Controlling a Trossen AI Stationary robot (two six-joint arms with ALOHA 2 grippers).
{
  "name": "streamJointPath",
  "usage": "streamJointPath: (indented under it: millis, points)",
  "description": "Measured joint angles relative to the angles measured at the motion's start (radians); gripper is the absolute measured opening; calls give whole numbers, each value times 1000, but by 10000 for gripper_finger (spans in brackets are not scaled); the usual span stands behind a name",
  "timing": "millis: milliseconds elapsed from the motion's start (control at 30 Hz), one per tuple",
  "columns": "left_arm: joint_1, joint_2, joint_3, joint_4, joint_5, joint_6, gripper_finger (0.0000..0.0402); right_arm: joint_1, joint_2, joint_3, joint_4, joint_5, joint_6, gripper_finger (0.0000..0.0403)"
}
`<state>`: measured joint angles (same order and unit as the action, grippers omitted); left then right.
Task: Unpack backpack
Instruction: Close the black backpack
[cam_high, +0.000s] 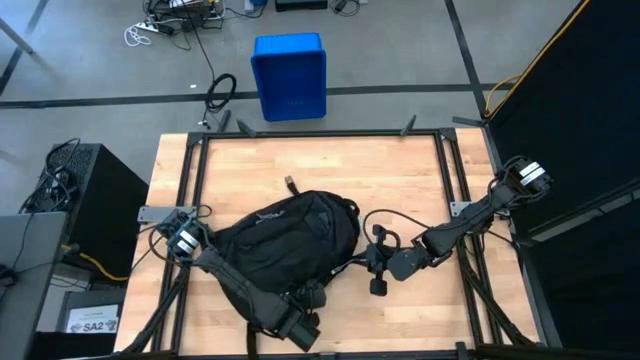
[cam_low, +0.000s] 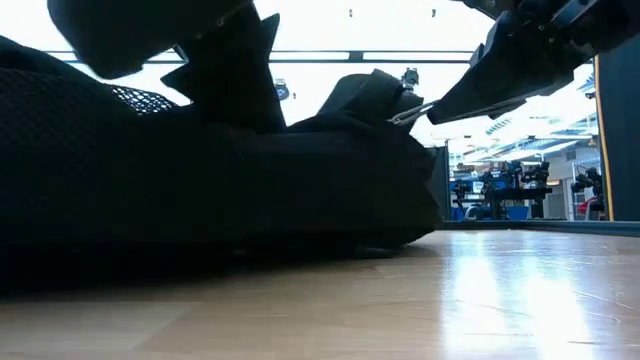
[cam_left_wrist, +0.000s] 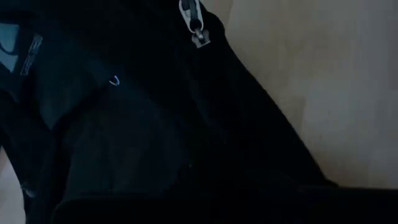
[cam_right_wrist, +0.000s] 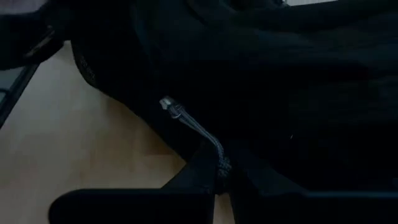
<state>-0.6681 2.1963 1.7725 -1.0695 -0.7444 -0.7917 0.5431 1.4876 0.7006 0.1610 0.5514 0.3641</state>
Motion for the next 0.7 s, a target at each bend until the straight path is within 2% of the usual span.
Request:
streamJointPath:
  millis: [67,300,500,600,700]
  points:
    - [0,0,0,-5,-11,0,0,1,0,0,8,-6,0,0]
    - [-4,-26,18,-4,-160,54,17,0,-1,-1,35,-36,0,0]
    - [-3,-39,131,34,-182,154,92,-4,-1,-1,37,-40,0,0]
    - [-3,-41,148,186,-173,245,134,-4,-1,-1,38,-42,0,0]
    - [-3,-28,148,333,-103,345,167,-4,-1,-1,40,-44,0,0]
